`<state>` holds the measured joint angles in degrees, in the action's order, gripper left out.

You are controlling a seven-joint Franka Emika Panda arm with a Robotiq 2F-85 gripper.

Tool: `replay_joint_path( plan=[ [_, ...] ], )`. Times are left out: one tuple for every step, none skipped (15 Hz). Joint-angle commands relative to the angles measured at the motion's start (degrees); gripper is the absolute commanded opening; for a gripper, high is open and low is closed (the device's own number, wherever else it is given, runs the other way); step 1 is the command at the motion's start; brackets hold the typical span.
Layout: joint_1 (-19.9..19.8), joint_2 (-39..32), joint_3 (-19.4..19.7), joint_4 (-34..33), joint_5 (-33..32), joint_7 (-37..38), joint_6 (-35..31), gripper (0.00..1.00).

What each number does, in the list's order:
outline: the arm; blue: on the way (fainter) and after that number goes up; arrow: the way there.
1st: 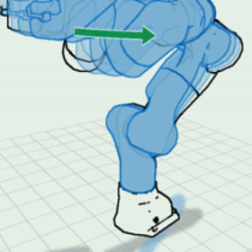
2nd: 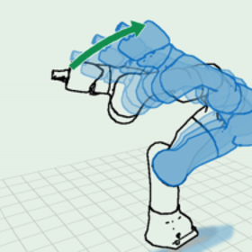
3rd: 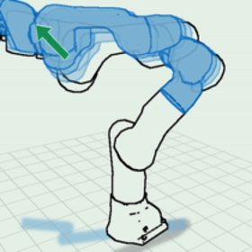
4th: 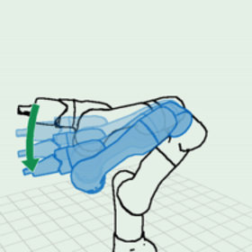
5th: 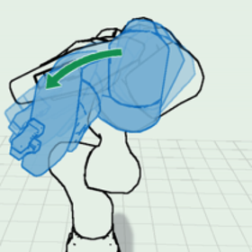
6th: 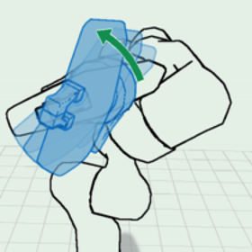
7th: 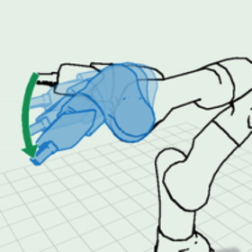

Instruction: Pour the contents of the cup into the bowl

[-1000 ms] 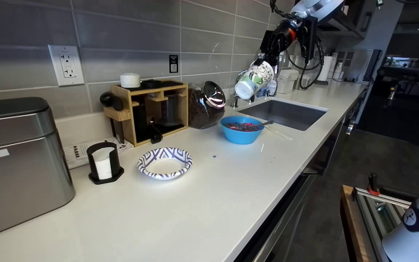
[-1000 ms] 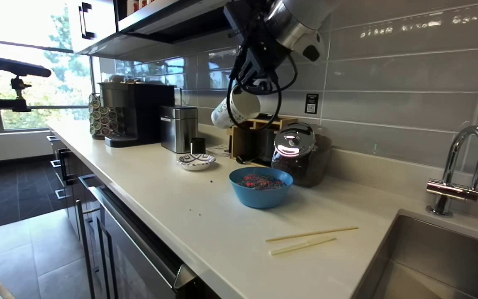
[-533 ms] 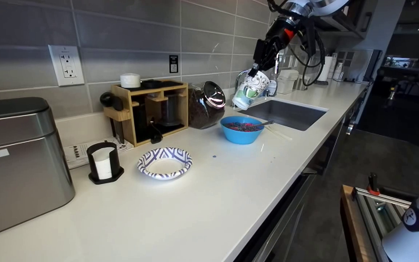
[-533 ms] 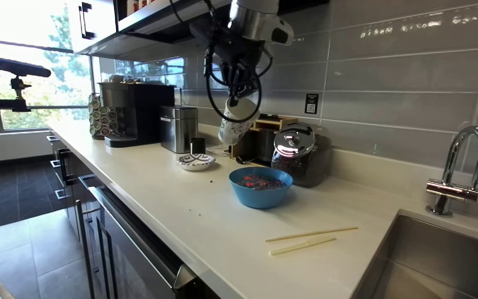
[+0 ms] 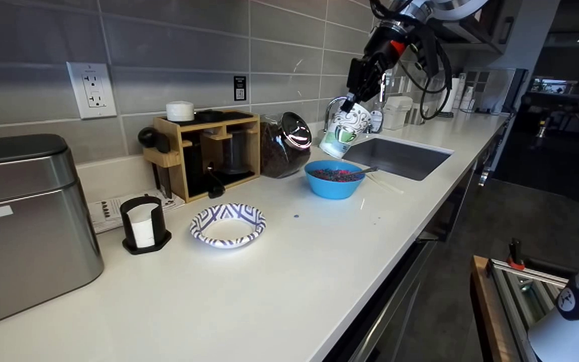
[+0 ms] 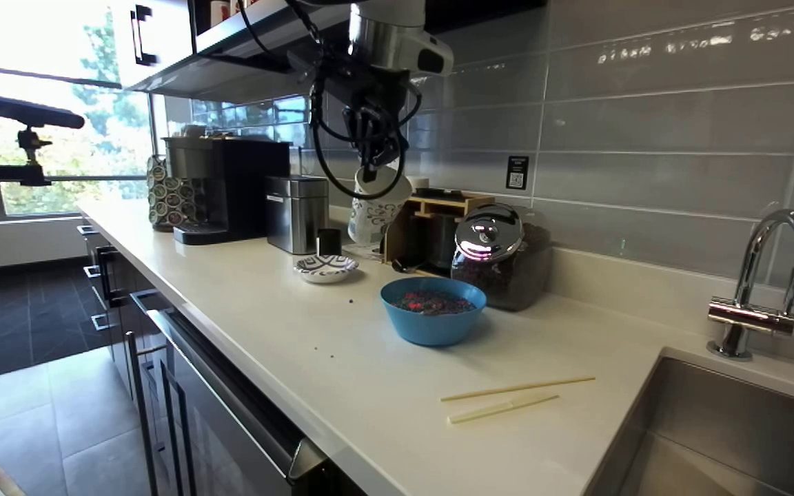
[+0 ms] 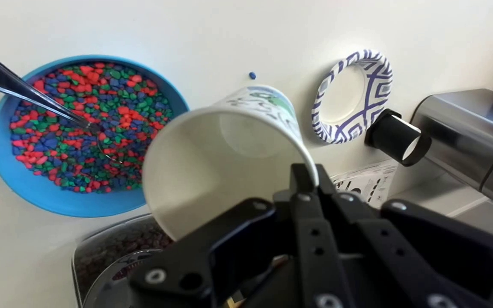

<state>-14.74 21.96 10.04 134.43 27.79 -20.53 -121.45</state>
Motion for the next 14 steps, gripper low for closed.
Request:
replay_joint_path(
  plan=[
    [2.74, 0.18, 2.46, 0.02, -1.13, 0.83, -0.36, 0.0],
    [3.65, -0.21, 2.63, -0.57, -0.5, -0.34, -0.09, 0.0],
    [4.99, -1.08, 2.61, -1.62, -1.02, -2.78, -0.06, 0.0],
    [6.12, -1.62, 2.44, -2.45, -1.61, -4.35, 0.18, 0.0],
    [7.25, -2.08, 1.89, -3.23, -2.64, -5.87, 0.23, 0.0],
    [8.36, -2.44, 1.64, -3.88, -3.31, -7.14, 0.74, 0.0],
    [9.44, -3.06, 1.16, -4.66, -4.36, -7.93, 0.9, 0.0],
    [10.51, -3.56, 0.85, -5.17, -5.33, -9.06, 0.96, 0.0],
    [11.45, -4.25, 0.46, -5.72, -6.45, -10.07, 0.88, 0.0],
    [12.24, -5.06, 0.02, -6.32, -7.82, -11.08, 0.6, 0.0],
    [13.08, -5.88, -0.28, -6.92, -8.91, -12.36, 0.64, 0.0],
    [13.75, -6.74, -0.72, -7.48, -10.19, -13.48, 0.54, 0.0],
    [14.22, -7.5, -1.18, -7.9, -11.59, -14.64, 0.44, 0.0],
    [14.66, -8.4, -1.85, -8.27, -13.07, -15.61, -0.22, 0.0]
  ],
)
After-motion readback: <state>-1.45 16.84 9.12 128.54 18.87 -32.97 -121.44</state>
